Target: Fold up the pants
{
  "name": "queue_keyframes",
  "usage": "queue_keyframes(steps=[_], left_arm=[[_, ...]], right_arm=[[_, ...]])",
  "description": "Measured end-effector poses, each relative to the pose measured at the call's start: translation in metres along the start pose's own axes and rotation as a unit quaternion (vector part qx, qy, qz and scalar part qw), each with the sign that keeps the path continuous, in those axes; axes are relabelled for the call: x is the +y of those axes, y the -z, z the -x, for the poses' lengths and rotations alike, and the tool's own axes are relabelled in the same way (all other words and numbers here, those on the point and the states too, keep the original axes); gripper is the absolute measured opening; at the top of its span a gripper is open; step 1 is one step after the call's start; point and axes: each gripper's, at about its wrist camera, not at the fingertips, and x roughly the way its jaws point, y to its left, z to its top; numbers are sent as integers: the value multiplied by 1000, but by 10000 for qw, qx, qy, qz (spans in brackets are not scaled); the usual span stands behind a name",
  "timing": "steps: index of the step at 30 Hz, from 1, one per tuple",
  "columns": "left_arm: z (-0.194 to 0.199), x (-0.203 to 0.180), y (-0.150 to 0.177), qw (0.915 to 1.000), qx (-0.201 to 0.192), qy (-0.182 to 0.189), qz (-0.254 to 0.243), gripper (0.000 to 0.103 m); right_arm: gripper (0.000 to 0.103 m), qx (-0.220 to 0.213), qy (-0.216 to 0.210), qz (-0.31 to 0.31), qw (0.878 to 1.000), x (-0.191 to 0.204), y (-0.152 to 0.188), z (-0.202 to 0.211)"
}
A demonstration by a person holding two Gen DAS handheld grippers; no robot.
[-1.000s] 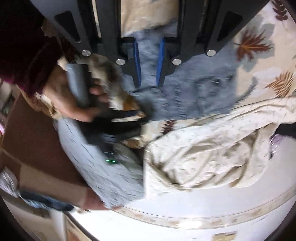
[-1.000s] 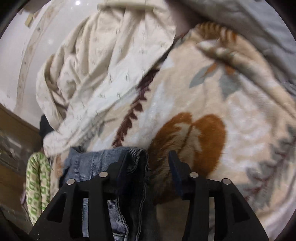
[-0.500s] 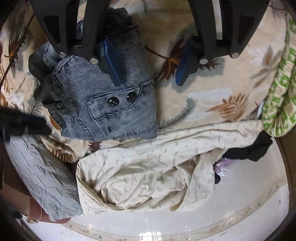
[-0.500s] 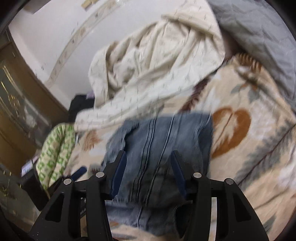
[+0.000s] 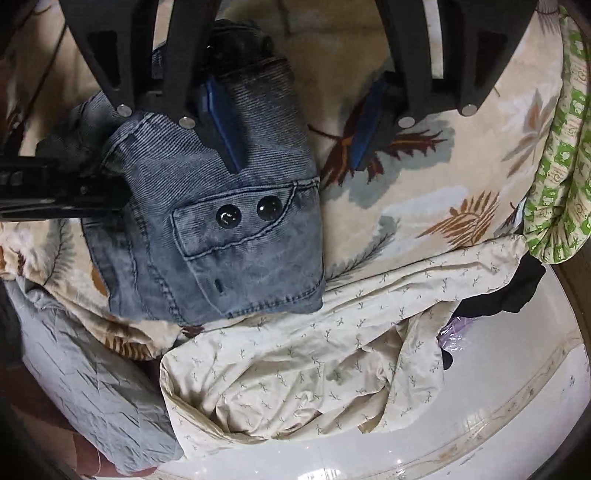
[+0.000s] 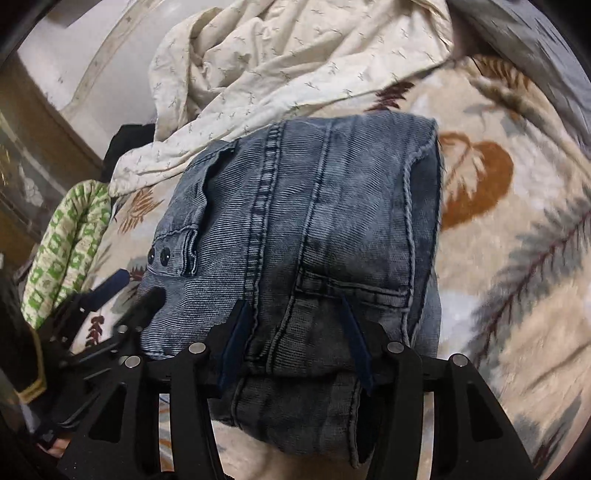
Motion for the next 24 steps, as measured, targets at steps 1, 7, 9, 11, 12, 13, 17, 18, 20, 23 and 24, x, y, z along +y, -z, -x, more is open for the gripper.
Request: queue_keyframes(steps=[1, 7, 9, 11, 12, 13, 17, 18, 20, 23, 24], left_arm=[[-1, -2, 2, 10000, -21, -43, -56, 63], [-5, 5, 3, 9998, 55, 142, 101, 65], [-6, 12, 3, 9992, 70, 283, 273, 68], [-7, 18, 3, 9981, 89, 428, 440, 69], [-6, 21, 3, 9976, 62, 494, 486, 69], [-4, 22, 3, 9975, 5, 506, 488, 69], [10, 23, -3, 9983, -281, 357, 356, 69], [14, 26, -6, 9978, -384, 359, 411, 69], [19, 33, -13, 9962, -549, 357, 575, 69], [16, 34, -25, 9958, -676, 264, 550, 69], [13, 32, -27, 9962, -690, 212, 494, 69]], right_arm=[[50, -36, -9, 31, 10000, 0, 3, 2], [50, -261, 4, 151, 9995, 1, 23, 14], [51, -297, -27, 144, 9994, 1, 31, 19], [53, -350, -8, 297, 9989, 6, 37, 22], [54, -336, 49, 438, 9985, 9, 36, 24], [55, -289, 52, 498, 9983, 12, 34, 24], [56, -416, -312, 252, 9983, 9, 13, 44], [56, -628, -399, 253, 9969, 8, 6, 53], [56, -875, -392, 364, 9947, 9, -8, 63], [56, -1035, -509, 524, 9919, 13, -28, 64], [56, -1098, -557, 526, 9910, 12, -37, 61]])
